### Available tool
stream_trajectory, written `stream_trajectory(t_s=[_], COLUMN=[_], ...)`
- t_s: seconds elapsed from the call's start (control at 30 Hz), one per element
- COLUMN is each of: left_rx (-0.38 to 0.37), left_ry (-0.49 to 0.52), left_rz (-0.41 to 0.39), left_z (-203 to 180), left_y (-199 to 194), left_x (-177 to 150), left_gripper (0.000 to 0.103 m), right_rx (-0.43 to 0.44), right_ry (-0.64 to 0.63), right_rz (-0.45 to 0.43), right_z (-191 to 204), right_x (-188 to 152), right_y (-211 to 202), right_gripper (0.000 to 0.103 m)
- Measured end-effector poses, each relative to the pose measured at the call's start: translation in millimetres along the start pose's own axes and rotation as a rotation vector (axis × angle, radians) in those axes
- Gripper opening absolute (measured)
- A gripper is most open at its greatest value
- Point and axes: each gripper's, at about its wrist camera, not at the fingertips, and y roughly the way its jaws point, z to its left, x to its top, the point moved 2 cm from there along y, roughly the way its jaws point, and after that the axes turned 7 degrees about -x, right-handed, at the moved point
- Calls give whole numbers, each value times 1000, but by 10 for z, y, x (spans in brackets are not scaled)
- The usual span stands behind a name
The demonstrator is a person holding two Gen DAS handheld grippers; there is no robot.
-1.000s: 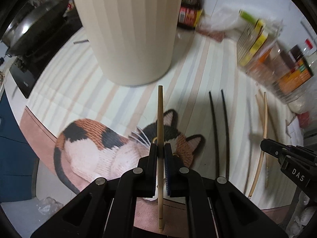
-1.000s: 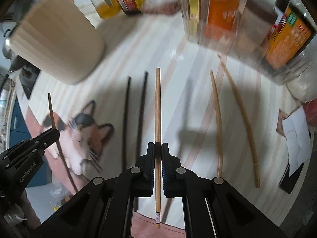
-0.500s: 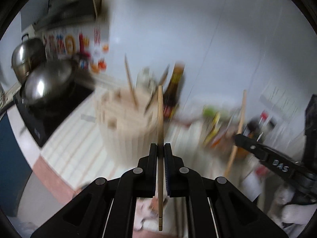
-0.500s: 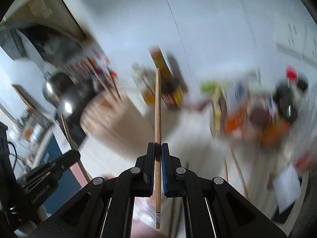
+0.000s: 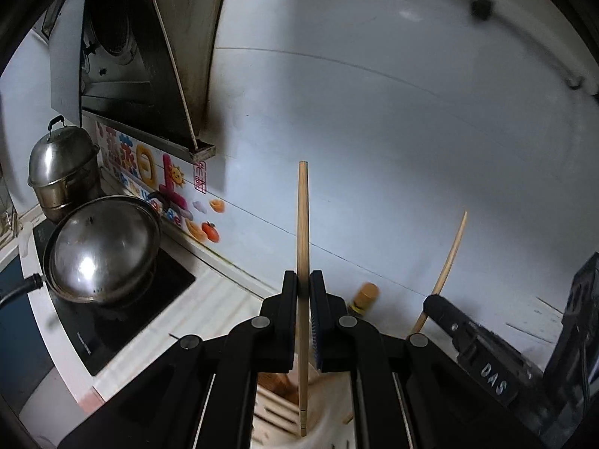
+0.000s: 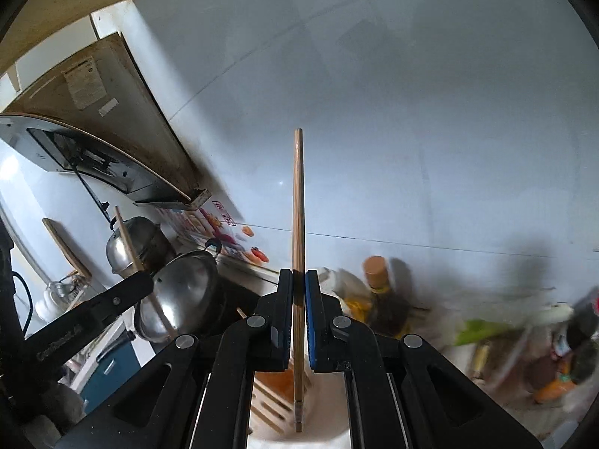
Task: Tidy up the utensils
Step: 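Lift the left gripper's chopstick toward the holder while the right gripper carries its chopstick there, then insert the left gripper's chopstick into the holder and open while the right gripper inserts and releases its own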
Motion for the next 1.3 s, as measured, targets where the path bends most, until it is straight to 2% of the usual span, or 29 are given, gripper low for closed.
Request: stream_trajectory(t_s=[0.23,0.5,0.8,1.0,1.07,1.13,1.17,1.2,1.3], left_rx=[15,9,-12,-51,-45,-15,0,10,49], left_ry=[-45,-84,-86,-92,-82,-67,-66,-64,-41], left_rz=[51,100,143,237,240,227,217,197,157], left_z=[158,232,247,246,236,242,254,263,272], left_y=[463,759,847,736,625,471,394,310,81], left_x=[-71,-181,-301,-390,-393,-380,-376,-376,-415], left_gripper=[4,4,4,7,9,30,66,92,94], right_rx=[3,-16,-18,1,6,10,5,2,-17], right_ry=[-7,-13,-43,-92,-94,-86,-81,-73,-56], right_rz=[9,14,44,139,162,161,157,154,143], right_z=[115,87,79,96,73,26,-4,-38,-156], right_x=[-85,-210,-336,-387,-375,-356,-344,-334,-313], right_y=[441,714,759,709,629,508,440,366,147], right_gripper=[6,6,6,7,9,23,26,31,41])
